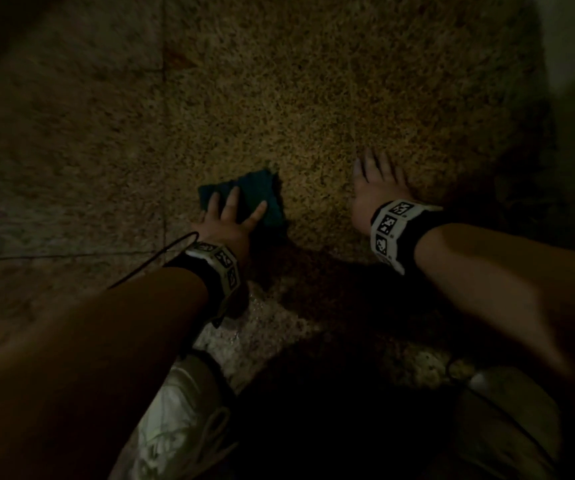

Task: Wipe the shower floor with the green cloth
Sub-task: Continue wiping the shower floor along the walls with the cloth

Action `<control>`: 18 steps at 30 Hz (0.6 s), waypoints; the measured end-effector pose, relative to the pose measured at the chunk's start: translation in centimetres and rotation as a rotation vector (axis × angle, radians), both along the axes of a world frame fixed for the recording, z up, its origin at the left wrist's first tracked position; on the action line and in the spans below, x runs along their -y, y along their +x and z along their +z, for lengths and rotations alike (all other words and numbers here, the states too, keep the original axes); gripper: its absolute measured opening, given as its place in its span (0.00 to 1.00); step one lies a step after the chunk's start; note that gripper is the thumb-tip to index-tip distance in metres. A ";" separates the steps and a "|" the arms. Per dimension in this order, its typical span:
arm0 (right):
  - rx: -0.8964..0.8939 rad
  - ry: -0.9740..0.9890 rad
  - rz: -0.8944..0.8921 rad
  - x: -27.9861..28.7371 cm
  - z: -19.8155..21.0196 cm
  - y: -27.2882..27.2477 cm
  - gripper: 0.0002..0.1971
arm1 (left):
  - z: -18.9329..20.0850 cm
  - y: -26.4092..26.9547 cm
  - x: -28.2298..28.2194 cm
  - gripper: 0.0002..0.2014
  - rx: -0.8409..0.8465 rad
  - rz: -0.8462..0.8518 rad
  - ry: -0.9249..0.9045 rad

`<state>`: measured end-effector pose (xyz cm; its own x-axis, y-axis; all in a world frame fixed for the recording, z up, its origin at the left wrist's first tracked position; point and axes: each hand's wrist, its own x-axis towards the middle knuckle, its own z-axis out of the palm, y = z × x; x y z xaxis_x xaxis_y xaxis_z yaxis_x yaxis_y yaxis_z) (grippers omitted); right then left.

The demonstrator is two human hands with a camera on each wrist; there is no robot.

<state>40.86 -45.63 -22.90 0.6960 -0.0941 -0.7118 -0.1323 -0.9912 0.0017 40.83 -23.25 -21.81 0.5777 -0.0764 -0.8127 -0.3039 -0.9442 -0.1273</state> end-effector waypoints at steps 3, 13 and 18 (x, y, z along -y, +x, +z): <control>0.015 0.073 0.072 -1.5 0.5 0.5 0.34 | 0.5 -1.9 -0.7 0.47 -0.043 0.001 0.007; -0.065 0.043 0.165 -6.2 0.0 1.4 0.33 | 0.2 0.5 -3.1 0.48 -0.093 -0.107 -0.014; -0.104 0.006 0.178 -6.0 0.1 1.8 0.33 | 0.3 5.7 -2.6 0.42 -0.006 -0.050 -0.034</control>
